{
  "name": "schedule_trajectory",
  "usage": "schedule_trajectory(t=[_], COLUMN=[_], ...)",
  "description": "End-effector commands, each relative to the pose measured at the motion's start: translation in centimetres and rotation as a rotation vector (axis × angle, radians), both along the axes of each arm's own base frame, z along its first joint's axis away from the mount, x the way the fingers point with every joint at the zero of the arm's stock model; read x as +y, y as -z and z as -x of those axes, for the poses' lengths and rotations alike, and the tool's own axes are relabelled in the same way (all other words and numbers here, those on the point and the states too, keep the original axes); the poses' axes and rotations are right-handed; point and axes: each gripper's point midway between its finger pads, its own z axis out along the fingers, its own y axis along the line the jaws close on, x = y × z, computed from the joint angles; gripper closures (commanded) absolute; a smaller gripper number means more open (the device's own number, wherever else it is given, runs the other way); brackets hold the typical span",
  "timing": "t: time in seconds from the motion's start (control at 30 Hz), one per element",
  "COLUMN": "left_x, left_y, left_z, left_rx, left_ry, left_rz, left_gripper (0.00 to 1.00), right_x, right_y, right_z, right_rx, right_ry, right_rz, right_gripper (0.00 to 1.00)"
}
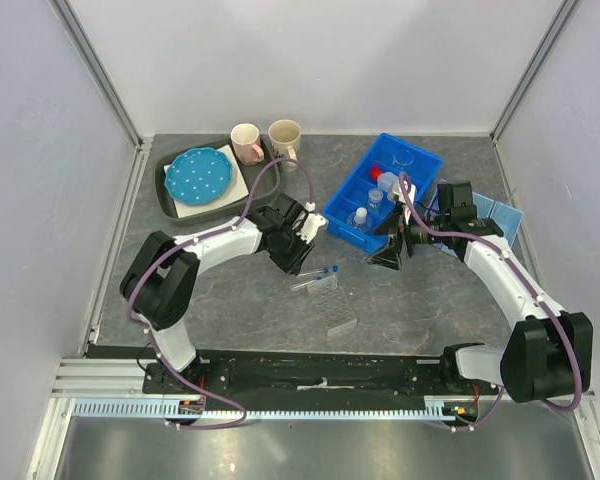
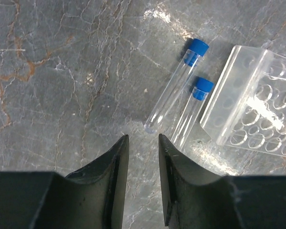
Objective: Organize the chemistry lab equipment
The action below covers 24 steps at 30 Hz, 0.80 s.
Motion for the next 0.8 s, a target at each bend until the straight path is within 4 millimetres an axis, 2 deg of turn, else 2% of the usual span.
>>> schedule_trajectory(t=[0.0,0.37,0.57,0.77], left_x=[-1.5,-2.6,-3.0,-2.4], left_y=[-0.2,1.4,1.9,2.7], left_z=[-0.9,-0.7,-1.2,-1.9], left_rx=[-0.018,0.012,-0.009,-0.04], left_ry=[0.073,0.104,0.098,0.069], left_rz=[0.021,0.002,-0.034,-0.103], left_gripper=[0.61,0.59,0.58,0.59], right_x=[0.3,0.3,0.3,0.3], right_y=[-0.4,0.0,0.1,0.2], right_z=[0.2,0.1,0.1,0.1], right_rx=[-0.03,-0.016,-0.013,-0.008], right_ry=[-0.047,-0.053,-0.055,-0.058], right_rz=[-0.031,-0.025,-0.02,-0.017], right_gripper=[0.02,0.02,0.02,0.02])
